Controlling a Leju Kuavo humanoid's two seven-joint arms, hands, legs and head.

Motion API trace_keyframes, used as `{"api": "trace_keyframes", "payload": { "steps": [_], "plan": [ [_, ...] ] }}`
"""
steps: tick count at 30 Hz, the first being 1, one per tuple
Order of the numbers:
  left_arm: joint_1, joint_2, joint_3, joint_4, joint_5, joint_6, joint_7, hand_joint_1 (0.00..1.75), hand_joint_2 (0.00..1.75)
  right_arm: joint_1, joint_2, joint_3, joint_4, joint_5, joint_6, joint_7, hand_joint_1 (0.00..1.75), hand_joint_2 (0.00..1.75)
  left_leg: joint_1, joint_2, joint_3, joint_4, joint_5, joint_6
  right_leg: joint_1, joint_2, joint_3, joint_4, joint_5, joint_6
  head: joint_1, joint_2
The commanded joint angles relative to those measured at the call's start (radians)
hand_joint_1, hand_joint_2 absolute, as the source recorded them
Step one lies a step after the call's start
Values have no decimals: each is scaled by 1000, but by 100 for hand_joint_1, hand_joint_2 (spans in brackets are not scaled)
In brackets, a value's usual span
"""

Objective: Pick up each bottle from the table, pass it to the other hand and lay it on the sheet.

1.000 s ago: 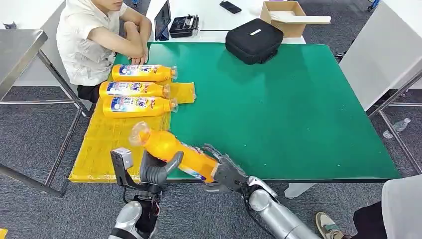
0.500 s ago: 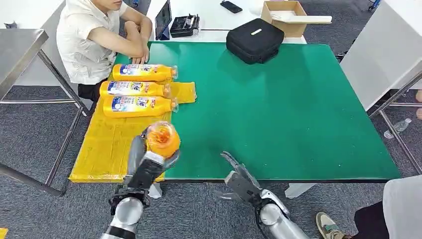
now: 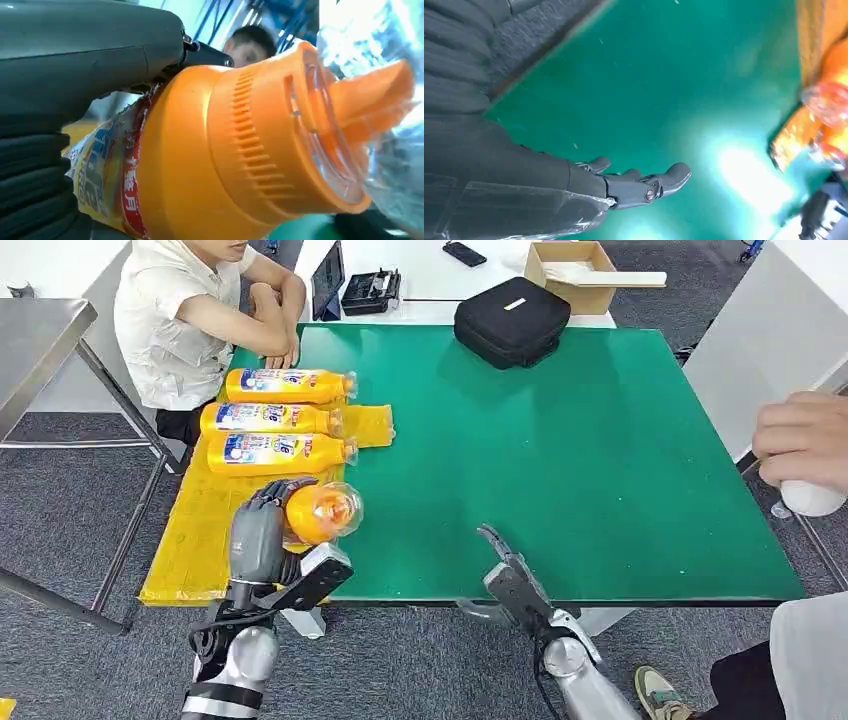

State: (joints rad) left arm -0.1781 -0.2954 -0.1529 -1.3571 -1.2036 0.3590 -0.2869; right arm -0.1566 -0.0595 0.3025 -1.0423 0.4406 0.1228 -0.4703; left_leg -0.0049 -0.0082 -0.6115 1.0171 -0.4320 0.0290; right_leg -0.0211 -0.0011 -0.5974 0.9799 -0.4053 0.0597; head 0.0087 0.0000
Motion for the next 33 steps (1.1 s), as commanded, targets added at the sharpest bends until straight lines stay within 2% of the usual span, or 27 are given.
{"api": "trace_keyframes", "payload": {
  "steps": [1,5,7,12,14,15,26,27,30,31,32,33],
  "plan": [
    [-211,110,-72,471,-101,93,6,175,175,-184,33,-27,250,3,-3,-54,0,175,0,1,4,-1,1,-1,0,1,3,-1,1,-2,0,0],
    [-270,134,-94,562,-229,47,141,175,175,-187,33,-29,255,-1,-5,-62,0,175,1,1,5,-2,1,-2,1,-1,5,-1,0,-3,0,0],
    [-324,147,-104,698,-228,-16,132,175,175,-212,40,-29,296,-6,3,-74,0,175,1,1,4,-1,1,0,1,0,3,-1,0,-2,0,0],
    [-407,180,-160,916,-307,15,176,175,175,-277,61,-13,392,-8,0,-106,0,175,1,3,6,-1,1,0,1,3,4,-1,1,-2,0,0],
    [-413,186,-161,938,-319,10,197,175,175,-282,72,-13,380,-15,-6,-131,0,175,2,6,9,-2,0,-2,2,5,7,-1,0,-4,0,0],
    [-411,188,-163,942,-323,10,197,175,175,-275,77,-15,348,-24,0,-142,0,175,1,4,4,-1,1,0,1,2,3,0,0,-2,0,0],
    [-404,184,-146,950,-313,-18,212,171,175,-259,75,5,261,-28,26,-126,0,175,1,4,8,-1,1,-1,1,3,7,0,1,-3,0,0],
    [-407,183,-144,958,-313,-27,215,155,175,-261,76,7,263,-28,28,-121,0,175,1,4,8,-1,0,-1,1,4,7,0,1,-3,0,0],
    [-413,183,-141,978,-315,-45,224,141,175,-271,82,11,282,-28,25,-119,0,175,1,4,9,-1,0,-1,1,4,8,0,1,-3,0,0],
    [-411,182,-138,984,-312,-50,224,86,175,-270,84,12,285,-28,24,-119,0,175,1,6,10,-1,0,-1,1,5,8,0,1,-4,0,0],
    [-412,183,-138,987,-313,-55,224,14,175,-271,84,12,288,-28,24,-119,0,175,1,6,11,-1,0,-2,2,5,9,0,1,-4,0,0],
    [-413,182,-136,990,-312,-58,221,0,175,-273,84,12,296,-30,23,-119,0,175,0,3,11,-1,1,0,0,3,10,0,1,-2,0,0]
  ]
}}
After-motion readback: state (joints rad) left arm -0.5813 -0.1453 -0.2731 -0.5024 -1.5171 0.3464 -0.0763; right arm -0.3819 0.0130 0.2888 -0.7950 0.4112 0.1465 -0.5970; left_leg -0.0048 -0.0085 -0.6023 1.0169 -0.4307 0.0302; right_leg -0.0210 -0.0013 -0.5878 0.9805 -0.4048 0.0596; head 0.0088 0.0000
